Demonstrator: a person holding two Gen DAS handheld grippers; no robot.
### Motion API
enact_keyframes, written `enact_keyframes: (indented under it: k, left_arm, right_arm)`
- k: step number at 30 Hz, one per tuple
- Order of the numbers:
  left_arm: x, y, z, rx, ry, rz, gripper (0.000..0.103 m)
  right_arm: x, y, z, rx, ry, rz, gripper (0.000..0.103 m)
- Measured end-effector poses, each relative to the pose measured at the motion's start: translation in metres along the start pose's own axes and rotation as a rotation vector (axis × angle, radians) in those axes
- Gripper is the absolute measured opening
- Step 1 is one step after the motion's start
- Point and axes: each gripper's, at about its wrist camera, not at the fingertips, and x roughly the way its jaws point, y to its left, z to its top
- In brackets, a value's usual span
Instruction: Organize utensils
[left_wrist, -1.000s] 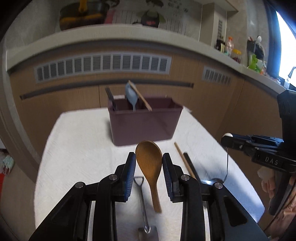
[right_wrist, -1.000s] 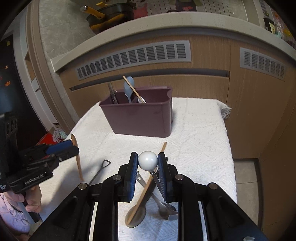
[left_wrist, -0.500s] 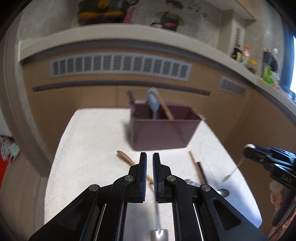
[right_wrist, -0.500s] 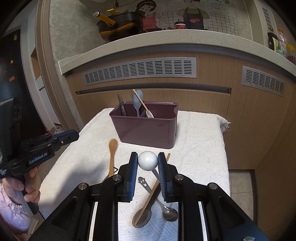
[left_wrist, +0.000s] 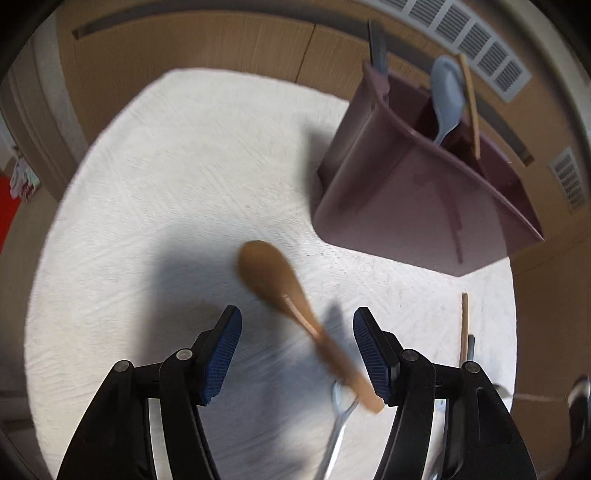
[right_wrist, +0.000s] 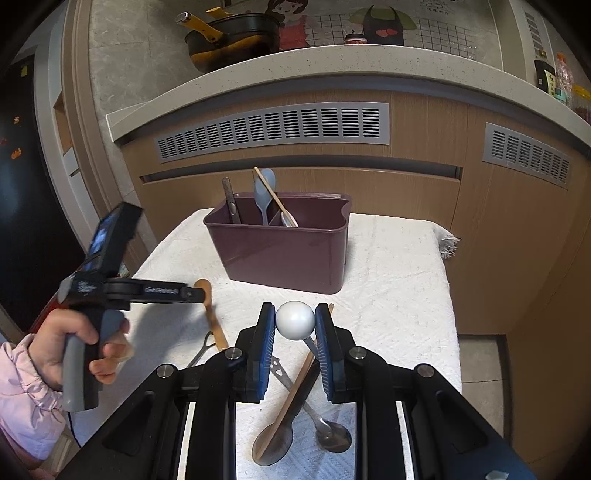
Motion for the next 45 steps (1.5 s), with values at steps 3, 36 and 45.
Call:
enact_keyframes:
  k: [3,36,45]
  left_arm:
    - [0.009,-0.013,0.007,0.016,-0.028,0.068,0.051]
    - [-0.203,-0.051,-0.024,0.32,-0.73,-0.273,0.002]
    - [-0.116,-0.083,-0.006,0.631,-0.473,-0.254,0.009]
  right_arm:
    - [0.002,-0.004,-0.001,0.013,0.006,-0.006,0.02]
    - [-0.052,0.001,0.079,0.019,-0.172,0.17,0.02]
    - [-0.035,-0.006,0.097,-0.013,-0.142,0.124,0.02]
